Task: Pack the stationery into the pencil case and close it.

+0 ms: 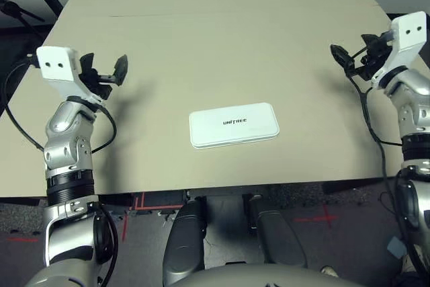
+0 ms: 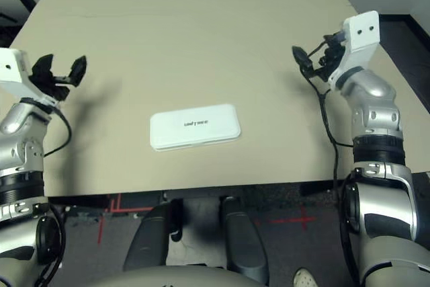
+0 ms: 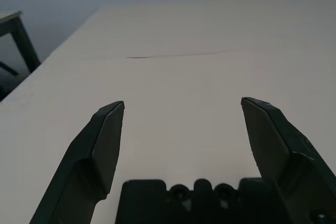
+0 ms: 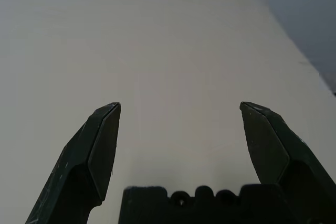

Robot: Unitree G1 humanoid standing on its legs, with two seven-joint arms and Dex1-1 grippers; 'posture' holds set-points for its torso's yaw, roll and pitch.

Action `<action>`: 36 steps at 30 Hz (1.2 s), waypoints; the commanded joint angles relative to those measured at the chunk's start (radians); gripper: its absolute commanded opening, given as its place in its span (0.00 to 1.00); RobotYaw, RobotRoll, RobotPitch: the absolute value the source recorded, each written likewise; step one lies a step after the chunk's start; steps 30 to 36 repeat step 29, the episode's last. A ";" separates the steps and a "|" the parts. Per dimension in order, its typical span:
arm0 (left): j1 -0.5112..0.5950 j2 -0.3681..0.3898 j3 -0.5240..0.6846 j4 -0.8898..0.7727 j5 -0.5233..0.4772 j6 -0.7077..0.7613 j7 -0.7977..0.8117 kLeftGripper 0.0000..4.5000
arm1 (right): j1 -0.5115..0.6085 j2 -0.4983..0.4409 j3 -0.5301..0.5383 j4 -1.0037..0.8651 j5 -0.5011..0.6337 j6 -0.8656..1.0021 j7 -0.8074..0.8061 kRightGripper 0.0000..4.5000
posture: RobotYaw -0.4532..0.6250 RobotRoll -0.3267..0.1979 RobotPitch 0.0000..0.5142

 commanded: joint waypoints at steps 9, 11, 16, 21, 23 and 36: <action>-0.043 0.022 0.012 0.163 0.016 -0.119 0.051 0.99 | -0.032 -0.012 -0.068 0.215 -0.015 -0.137 -0.144 1.00 | 0.37 0.62 0.41; -0.046 0.021 0.010 0.171 0.016 -0.125 0.053 0.99 | -0.036 -0.012 -0.066 0.223 -0.015 -0.143 -0.145 1.00 | 0.36 0.62 0.42; -0.043 0.019 0.002 0.174 0.016 -0.127 0.055 0.99 | -0.036 -0.006 -0.062 0.221 -0.013 -0.150 -0.145 1.00 | 0.35 0.62 0.45; -0.042 0.027 -0.003 0.171 0.015 -0.119 0.054 0.99 | -0.024 0.008 -0.056 0.204 -0.011 -0.143 -0.139 1.00 | 0.36 0.62 0.47; -0.040 0.028 -0.006 0.166 0.014 -0.117 0.053 0.99 | -0.022 0.011 -0.053 0.199 -0.011 -0.141 -0.135 1.00 | 0.36 0.62 0.47; -0.027 0.031 -0.006 0.152 0.012 -0.113 0.049 0.99 | -0.022 0.018 -0.048 0.190 -0.013 -0.138 -0.132 1.00 | 0.37 0.62 0.45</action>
